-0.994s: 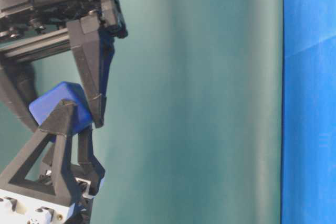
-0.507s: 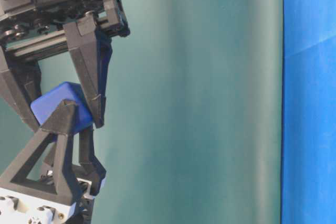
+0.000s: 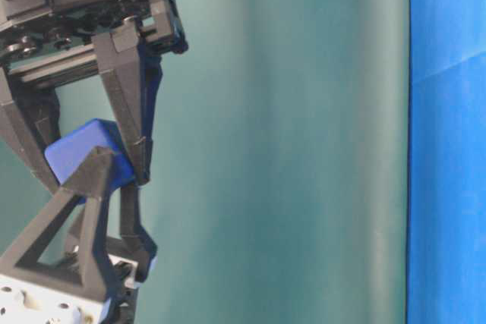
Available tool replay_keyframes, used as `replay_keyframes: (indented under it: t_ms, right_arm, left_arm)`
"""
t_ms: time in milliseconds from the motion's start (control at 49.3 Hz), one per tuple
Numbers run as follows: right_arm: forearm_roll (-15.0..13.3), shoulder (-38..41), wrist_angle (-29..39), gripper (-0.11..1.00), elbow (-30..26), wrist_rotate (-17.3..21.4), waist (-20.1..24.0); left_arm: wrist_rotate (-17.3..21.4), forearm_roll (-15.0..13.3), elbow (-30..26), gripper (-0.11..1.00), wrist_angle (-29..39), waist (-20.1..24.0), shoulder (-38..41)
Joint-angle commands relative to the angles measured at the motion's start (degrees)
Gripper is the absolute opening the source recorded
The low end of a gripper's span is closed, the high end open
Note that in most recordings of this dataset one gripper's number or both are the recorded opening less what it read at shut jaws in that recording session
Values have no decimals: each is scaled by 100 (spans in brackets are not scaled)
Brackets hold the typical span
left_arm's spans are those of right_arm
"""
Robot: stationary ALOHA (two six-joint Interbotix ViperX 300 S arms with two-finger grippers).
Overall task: Handover the blue block to the right arm after grasping it with the left arm, then place it in the designated position.
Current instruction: 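Open the left gripper and pull the cube away with the right, then carry the cube with the right gripper and rotate it downward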
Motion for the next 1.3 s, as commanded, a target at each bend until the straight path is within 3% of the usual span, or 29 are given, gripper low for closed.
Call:
replay_keyframes:
  t_ms: [0, 61, 122, 406, 690, 1055, 1278]
  right_arm:
    - [35, -167, -18, 47, -193, 18, -26]
    - [35, -158, -18, 47, -193, 26, -26]
    - [35, -167, -18, 47, -193, 26, -26]
    - [44, -255, -18, 47, -114, 26, 9]
    - [35, -791, 9, 47, 343, 202, 53]
    - [44, -1705, 694, 47, 993, 281, 325]
    - [35, -1775, 729, 47, 1046, 352, 360]
  left_arm:
    - [-9, 18, -53, 77, -53, -44, -88]
    - [18, 9, -62, 89, -62, -44, -88]
    - [26, 18, -53, 93, -62, -44, -88]
    - [9, 18, -53, 93, -62, -35, -123]
    - [26, 9, 62, 93, -62, -26, -308]
    - [35, 18, 396, 93, -62, -9, -694]
    - [35, 18, 492, 93, -70, 9, -809]
